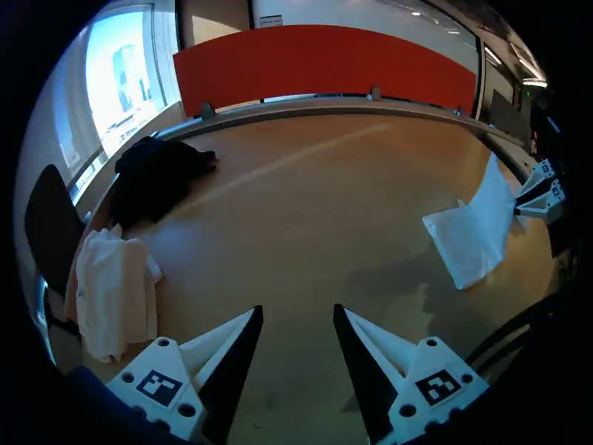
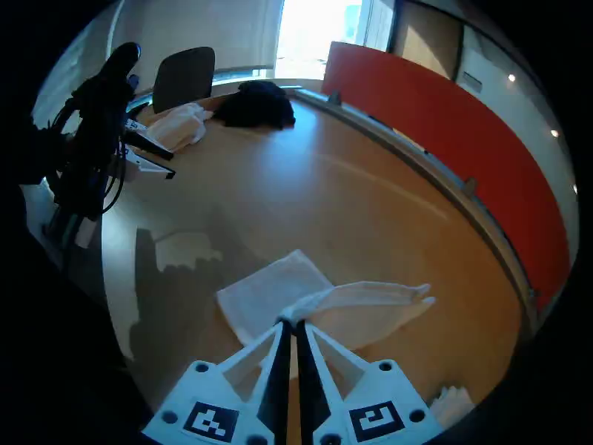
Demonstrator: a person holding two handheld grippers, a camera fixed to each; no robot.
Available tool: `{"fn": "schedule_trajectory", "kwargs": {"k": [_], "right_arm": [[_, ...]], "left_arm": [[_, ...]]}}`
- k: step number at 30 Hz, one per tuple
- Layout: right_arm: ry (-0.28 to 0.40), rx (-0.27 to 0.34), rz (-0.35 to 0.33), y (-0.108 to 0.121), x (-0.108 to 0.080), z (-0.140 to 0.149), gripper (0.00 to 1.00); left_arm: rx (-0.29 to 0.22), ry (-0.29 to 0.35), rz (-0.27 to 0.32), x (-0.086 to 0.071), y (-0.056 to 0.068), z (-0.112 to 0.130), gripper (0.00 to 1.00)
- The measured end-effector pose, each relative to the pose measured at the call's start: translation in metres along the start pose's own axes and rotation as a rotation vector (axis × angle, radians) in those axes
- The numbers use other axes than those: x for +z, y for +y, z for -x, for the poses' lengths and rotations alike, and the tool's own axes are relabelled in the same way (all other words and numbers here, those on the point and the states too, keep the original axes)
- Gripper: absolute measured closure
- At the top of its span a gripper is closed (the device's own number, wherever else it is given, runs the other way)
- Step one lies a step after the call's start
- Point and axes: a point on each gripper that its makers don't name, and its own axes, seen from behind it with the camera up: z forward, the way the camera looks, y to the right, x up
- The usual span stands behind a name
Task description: Fold towel
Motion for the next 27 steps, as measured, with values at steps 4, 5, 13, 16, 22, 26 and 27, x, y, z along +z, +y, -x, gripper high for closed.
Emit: {"fn": "schedule_trajectory", "kwargs": {"k": [4, 5, 13, 16, 22, 26, 27], "right_arm": [[-0.007, -0.006, -0.030, -0.012, 0.009, 0.000, 0.95], [-0.010, -0.008, -0.038, -0.015, 0.012, 0.000, 0.95], [-0.030, 0.006, -0.052, -0.022, 0.022, 0.004, 0.47], [-0.029, 0.021, -0.052, -0.020, 0.021, 0.006, 0.36], [-0.026, 0.041, -0.047, -0.015, 0.017, 0.008, 0.35], [-0.028, 0.046, -0.044, -0.014, 0.016, 0.010, 0.31], [-0.029, 0.048, -0.043, -0.013, 0.016, 0.010, 0.30]], "left_arm": [[-0.004, -0.002, -0.004, -0.002, -0.003, 0.003, 0.30], [-0.005, -0.003, -0.005, -0.002, -0.003, 0.004, 0.30], [-0.008, -0.008, -0.010, -0.004, -0.007, 0.008, 0.31], [-0.009, -0.008, -0.009, -0.003, -0.008, 0.008, 0.31], [-0.011, -0.006, -0.007, -0.002, -0.007, 0.007, 0.30], [-0.007, -0.005, -0.007, -0.002, -0.007, 0.006, 0.31], [-0.006, -0.005, -0.007, -0.002, -0.007, 0.006, 0.31]]}}
